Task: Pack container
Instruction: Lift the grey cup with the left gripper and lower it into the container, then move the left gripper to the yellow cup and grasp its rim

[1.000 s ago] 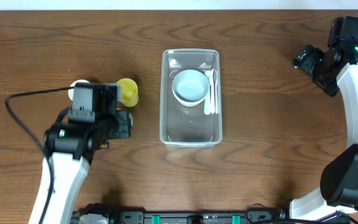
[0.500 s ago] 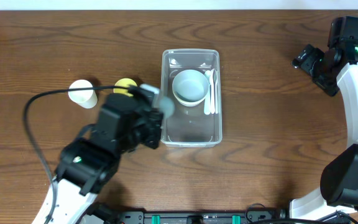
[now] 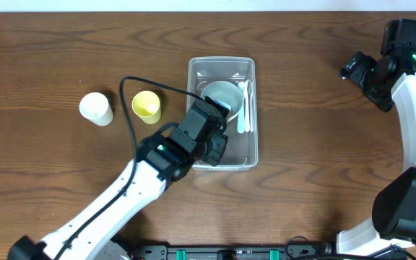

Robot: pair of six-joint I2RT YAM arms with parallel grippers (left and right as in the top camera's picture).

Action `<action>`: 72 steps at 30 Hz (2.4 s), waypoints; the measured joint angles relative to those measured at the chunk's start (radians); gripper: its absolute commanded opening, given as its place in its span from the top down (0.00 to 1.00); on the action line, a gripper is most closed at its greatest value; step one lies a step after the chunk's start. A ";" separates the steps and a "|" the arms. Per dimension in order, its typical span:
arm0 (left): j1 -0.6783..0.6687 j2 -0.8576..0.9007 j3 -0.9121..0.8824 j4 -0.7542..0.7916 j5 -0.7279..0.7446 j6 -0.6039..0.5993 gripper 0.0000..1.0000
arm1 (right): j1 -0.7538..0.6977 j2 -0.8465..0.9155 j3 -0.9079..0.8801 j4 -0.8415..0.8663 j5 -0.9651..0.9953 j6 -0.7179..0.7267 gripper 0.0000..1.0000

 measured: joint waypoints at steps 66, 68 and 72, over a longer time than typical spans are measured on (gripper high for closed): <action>0.431 0.220 0.173 0.018 -0.240 0.005 0.38 | 0.000 0.000 0.000 0.000 0.000 0.000 0.01; 0.431 0.256 0.173 0.015 -0.215 0.005 0.38 | 0.000 0.000 0.000 0.000 0.000 0.000 0.01; 0.431 0.300 0.172 -0.005 -0.182 0.005 0.39 | 0.000 0.000 0.000 0.000 0.000 0.000 0.01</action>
